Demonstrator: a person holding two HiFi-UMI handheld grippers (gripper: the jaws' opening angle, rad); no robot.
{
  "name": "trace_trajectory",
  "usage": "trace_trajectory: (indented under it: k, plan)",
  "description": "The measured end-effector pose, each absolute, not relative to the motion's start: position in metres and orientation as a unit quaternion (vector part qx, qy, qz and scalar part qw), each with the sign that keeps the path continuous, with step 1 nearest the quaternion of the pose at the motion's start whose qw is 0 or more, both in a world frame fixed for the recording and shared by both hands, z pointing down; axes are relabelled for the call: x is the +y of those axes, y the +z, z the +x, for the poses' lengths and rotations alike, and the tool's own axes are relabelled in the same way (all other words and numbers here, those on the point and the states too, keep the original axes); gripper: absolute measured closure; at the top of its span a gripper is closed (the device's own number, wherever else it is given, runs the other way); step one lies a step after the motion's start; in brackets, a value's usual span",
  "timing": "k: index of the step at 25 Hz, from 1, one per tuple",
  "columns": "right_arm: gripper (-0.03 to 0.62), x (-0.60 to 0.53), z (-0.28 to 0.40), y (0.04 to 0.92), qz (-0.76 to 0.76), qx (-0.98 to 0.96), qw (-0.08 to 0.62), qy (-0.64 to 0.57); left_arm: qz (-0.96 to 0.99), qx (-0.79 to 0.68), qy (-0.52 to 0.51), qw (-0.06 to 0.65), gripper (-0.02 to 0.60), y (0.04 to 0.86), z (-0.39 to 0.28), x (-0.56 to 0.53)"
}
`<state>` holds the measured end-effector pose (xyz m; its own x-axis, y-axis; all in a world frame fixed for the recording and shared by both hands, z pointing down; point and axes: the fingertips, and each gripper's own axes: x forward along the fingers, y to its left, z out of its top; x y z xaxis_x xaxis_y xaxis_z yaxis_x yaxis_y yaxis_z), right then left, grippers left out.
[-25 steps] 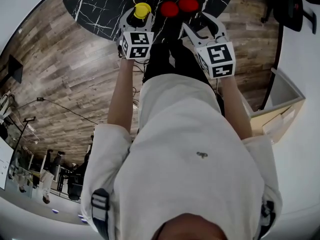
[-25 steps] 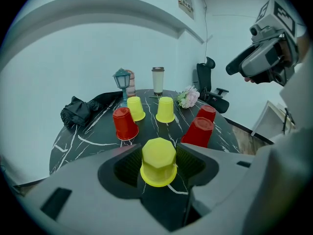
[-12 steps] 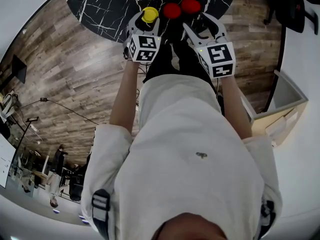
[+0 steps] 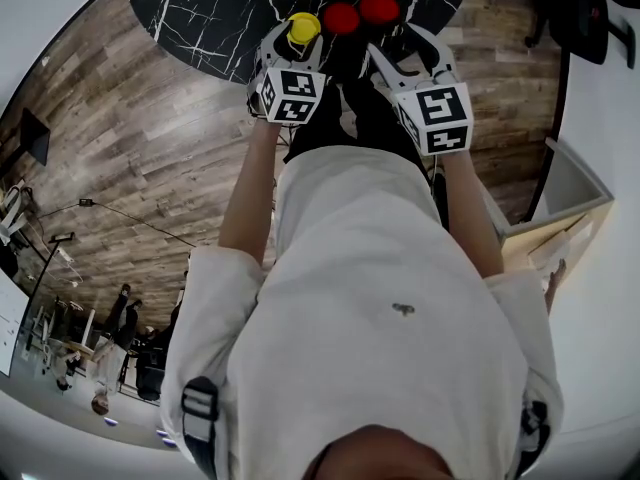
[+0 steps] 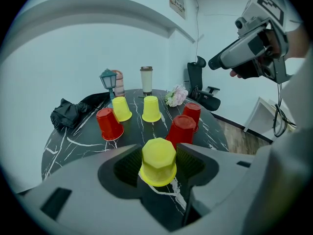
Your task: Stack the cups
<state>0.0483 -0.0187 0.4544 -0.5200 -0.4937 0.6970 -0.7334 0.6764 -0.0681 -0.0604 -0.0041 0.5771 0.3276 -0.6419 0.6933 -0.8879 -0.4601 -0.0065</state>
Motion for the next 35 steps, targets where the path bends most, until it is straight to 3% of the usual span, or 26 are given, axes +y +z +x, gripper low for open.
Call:
trace_trajectory:
  k: [16,35]
  plan:
    - [0.345,-0.017,0.045,0.451,0.356,-0.855,0.337,0.171,0.802,-0.466,0.319,0.193,0.348,0.581,-0.056,0.002]
    - [0.345,-0.046,0.024,0.451,0.328,-0.870,0.338,0.142,0.799,-0.511,0.250,0.195,0.344,0.528,-0.074,-0.001]
